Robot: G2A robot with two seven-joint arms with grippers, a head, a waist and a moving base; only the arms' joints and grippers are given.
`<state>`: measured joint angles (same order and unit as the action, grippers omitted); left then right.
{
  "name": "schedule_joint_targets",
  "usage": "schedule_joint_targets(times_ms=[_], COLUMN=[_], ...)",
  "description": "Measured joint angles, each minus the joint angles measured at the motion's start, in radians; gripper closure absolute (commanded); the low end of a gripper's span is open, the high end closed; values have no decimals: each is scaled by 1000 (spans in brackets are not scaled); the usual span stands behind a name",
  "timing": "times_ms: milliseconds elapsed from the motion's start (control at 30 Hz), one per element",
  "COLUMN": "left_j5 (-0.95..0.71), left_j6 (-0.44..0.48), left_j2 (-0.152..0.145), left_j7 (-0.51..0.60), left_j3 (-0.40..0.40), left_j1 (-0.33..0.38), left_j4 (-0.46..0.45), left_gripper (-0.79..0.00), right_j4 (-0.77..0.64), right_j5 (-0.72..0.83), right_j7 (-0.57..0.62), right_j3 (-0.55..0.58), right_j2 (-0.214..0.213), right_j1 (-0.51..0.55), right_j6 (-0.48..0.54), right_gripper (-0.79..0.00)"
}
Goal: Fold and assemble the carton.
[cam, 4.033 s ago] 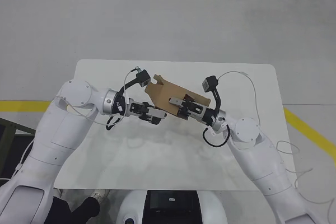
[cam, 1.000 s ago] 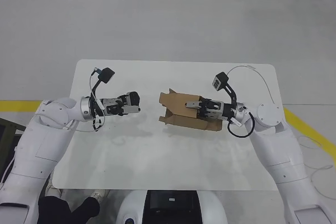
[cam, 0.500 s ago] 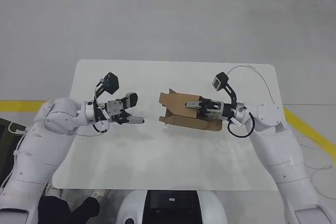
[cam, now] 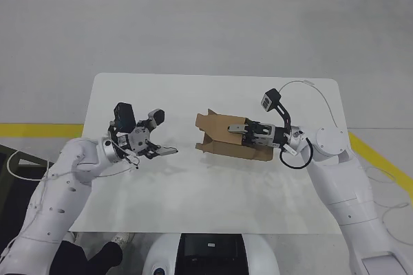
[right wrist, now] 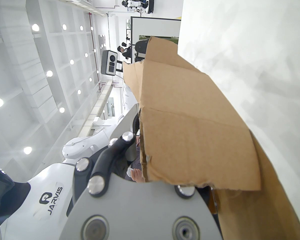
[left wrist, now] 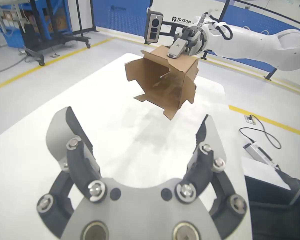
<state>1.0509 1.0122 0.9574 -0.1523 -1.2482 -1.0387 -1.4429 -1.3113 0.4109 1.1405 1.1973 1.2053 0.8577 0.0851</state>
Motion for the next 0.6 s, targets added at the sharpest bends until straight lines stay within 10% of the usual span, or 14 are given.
schedule_joint_targets(times_ms=[300,600], left_j5=[398,495], left_j6=[-7,-18], left_j2=[1,2], left_j7=[-362,-467], left_j3=[34,61], left_j1=[-9,18], left_j4=[7,44], left_gripper=[-785,-785], right_j4=[0,0], right_j5=[0,0], right_j7=[0,0], right_j3=[0,0], right_j2=[0,0], right_j1=[0,0], right_j6=[0,0], right_gripper=[0,0])
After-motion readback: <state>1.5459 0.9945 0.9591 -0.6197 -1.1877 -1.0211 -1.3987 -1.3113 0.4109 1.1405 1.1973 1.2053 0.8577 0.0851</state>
